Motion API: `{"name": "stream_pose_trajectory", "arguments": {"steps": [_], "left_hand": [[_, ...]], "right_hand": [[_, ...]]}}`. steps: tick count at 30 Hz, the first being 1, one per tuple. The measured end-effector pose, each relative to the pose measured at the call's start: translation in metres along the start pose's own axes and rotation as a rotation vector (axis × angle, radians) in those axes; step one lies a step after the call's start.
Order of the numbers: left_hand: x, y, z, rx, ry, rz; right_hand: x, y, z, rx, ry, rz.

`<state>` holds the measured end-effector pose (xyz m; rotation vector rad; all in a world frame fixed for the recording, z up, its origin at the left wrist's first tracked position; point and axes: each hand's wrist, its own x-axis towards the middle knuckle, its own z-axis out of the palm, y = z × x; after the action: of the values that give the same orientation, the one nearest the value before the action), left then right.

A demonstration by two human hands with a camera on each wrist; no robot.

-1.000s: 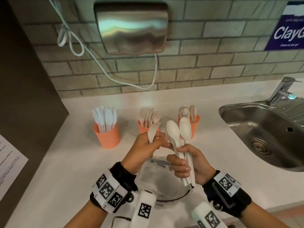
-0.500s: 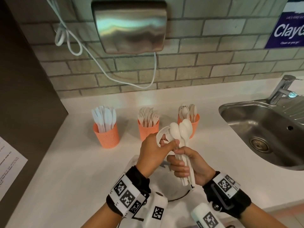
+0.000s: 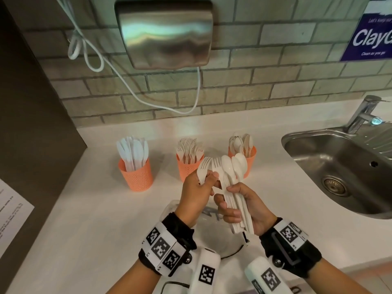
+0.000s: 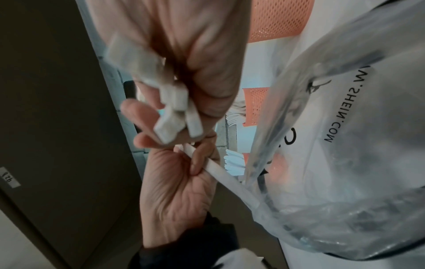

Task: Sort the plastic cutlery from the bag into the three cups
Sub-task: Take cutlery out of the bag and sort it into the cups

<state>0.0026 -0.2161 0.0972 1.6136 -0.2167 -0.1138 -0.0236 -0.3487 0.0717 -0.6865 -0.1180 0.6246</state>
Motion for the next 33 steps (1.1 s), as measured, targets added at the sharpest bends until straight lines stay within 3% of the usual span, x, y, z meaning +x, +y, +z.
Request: {"name": "stream_pose_trajectory", "arguments": {"steps": [7,10,14,19,24,29,33], "left_hand": [[0.007,0.004,-0.007,-0.235,0.235,-0.04],[0.011,0.007,-0.017,-0.362,0.259,-0.147],[0.013,0.01,-0.02,-0.532,0.179,-0.255],[0.005,0.012,-0.013,-0.321,-0.008,-0.216],[-0.002,0.013,-0.006,-0.126,-0.091,-0.202],[-0.004,0.006,0.003,-0.024,-0.061,-0.096],[-0.003,0.0,0.007,0.059,0.024,-0.041]], "right_hand": [[-0.005,-0.002,-0.005,-0.002,0.092,-0.047],[-0.008,-0.002,-0.011,0.044,0.013,-0.008],[-0.006,0.0,-0.019,0.109,-0.118,0.034],[-0.005,0.0,-0.021,0.098,-0.177,0.036],[-0.008,-0.002,-0.018,-0.023,-0.081,0.025],[-0.009,0.001,-0.01,-0.145,0.008,0.047],[-0.009,0.002,-0.006,-0.152,-0.004,0.058]]}}
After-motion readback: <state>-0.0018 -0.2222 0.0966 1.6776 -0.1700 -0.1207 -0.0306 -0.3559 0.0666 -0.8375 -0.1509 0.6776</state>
